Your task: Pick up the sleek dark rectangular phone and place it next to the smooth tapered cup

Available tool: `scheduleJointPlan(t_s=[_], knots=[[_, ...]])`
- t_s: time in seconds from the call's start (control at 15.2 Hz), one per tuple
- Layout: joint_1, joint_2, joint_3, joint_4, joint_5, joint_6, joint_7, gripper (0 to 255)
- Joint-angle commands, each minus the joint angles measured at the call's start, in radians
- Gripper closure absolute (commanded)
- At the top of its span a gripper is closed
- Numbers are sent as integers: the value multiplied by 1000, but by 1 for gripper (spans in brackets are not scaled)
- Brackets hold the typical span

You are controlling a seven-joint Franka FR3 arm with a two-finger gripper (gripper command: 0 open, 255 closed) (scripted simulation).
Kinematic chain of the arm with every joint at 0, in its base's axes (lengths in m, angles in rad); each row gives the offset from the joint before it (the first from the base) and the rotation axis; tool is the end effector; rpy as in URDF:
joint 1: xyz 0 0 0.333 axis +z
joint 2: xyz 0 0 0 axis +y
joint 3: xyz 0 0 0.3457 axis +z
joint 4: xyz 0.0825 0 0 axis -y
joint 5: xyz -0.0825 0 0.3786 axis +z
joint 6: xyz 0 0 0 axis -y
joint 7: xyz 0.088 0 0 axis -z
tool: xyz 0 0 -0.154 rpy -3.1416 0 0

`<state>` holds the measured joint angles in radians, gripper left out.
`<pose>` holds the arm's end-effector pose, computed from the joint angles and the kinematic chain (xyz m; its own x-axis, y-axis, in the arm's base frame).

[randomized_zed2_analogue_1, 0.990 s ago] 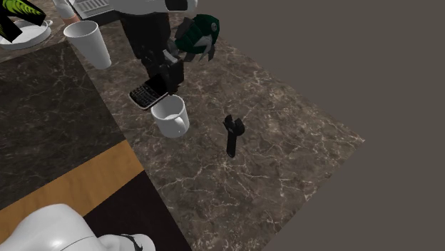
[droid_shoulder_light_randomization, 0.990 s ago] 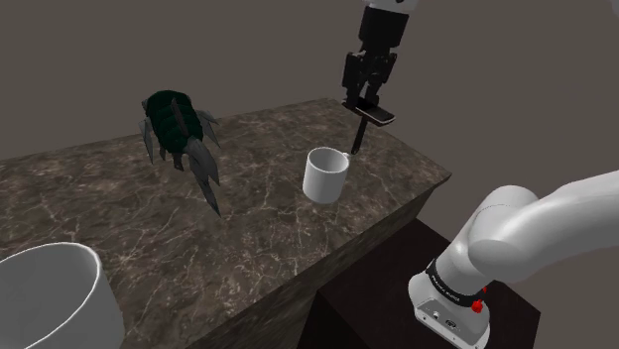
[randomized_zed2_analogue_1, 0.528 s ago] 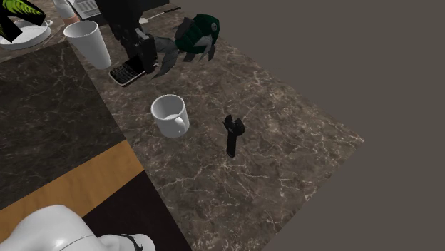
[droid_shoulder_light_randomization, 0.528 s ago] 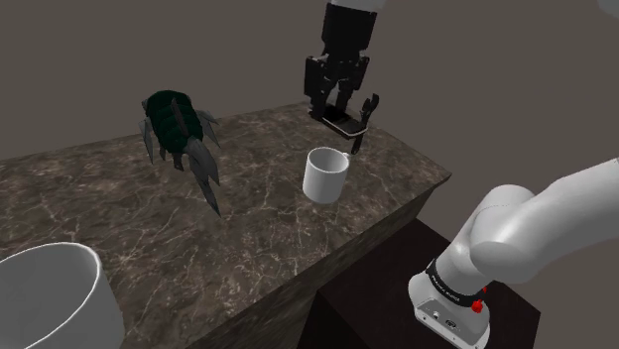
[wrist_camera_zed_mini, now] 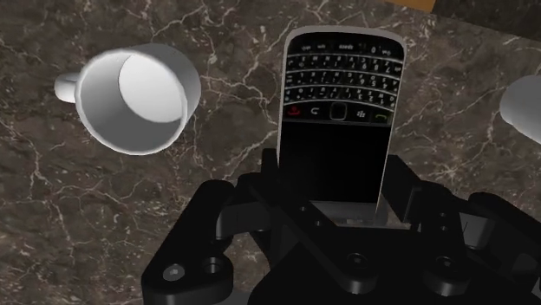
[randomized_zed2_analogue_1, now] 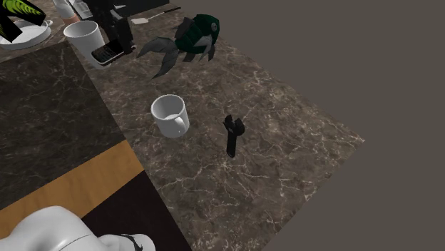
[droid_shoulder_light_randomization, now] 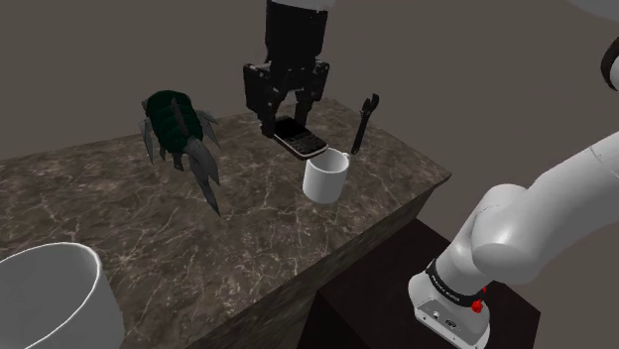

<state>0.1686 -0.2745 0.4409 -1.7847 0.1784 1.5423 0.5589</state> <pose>0.3452 0.3089 0.6281 0.9987 0.0429 -0.0273 0.0413 -0.9976 -0.0564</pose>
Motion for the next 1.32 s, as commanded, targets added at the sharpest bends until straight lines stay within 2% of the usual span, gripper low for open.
scheduleJointPlan(t_s=[0.0,0.26,0.53,0.73,0.92,0.99,1.25], knots=[[10,60,42,57,-17,6,57,255],[43,196,124,188,-75,7,180,255],[106,361,195,353,-172,-14,310,255],[189,506,229,511,-267,-53,404,255],[312,668,236,719,-372,-122,481,255],[338,698,233,762,-390,-138,491,255],[301,657,233,645,-363,-59,484,255]])
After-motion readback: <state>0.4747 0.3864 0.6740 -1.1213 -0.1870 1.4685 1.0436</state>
